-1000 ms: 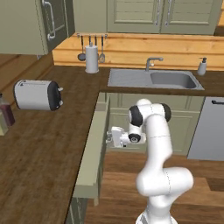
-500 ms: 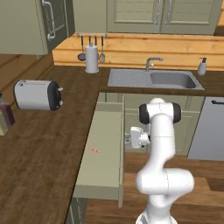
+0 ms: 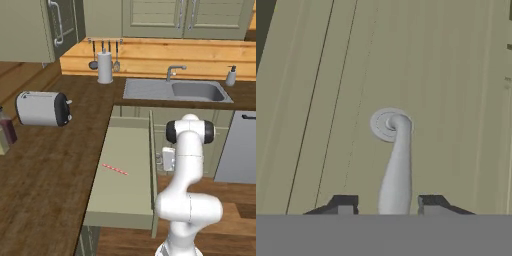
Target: Take a straw from the drawer in front and place it inside the glass cup on the dining counter.
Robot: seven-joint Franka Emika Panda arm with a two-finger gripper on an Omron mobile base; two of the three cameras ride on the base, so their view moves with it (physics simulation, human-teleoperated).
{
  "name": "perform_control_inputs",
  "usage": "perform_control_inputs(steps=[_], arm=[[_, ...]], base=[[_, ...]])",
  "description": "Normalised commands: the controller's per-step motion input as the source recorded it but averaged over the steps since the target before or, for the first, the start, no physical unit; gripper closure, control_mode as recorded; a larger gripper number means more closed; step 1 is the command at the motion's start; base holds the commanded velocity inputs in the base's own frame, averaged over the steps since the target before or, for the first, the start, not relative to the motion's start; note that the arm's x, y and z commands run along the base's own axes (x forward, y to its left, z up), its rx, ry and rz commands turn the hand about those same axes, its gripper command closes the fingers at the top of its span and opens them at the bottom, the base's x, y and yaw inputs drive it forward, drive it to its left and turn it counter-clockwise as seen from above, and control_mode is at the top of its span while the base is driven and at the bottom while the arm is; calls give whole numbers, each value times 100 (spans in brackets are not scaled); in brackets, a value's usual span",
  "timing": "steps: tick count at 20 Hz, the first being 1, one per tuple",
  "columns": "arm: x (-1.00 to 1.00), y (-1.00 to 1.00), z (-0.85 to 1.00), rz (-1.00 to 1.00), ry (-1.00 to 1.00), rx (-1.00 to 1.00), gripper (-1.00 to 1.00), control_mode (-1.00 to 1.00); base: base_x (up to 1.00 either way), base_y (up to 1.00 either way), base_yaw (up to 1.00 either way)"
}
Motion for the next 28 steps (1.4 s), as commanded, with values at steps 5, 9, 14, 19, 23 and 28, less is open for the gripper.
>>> perform_control_inputs(steps=[5,9,14,19,23,28], arm=[[-12,-24,-5,0,0,-20,-100,-100],[-65,-37,95,1,-10,-1,-100,-100],[-77,-9,100,0,-9,0,-100,-100],[-61,18,100,0,-5,-8,-100,-100],[-41,59,100,0,0,-19,-100,-100],[-43,81,100,0,0,-25,-100,-100]], base=[[0,0,0],[0,0,0],[0,0,0],[0,0,0],[0,0,0],[0,0,0]])
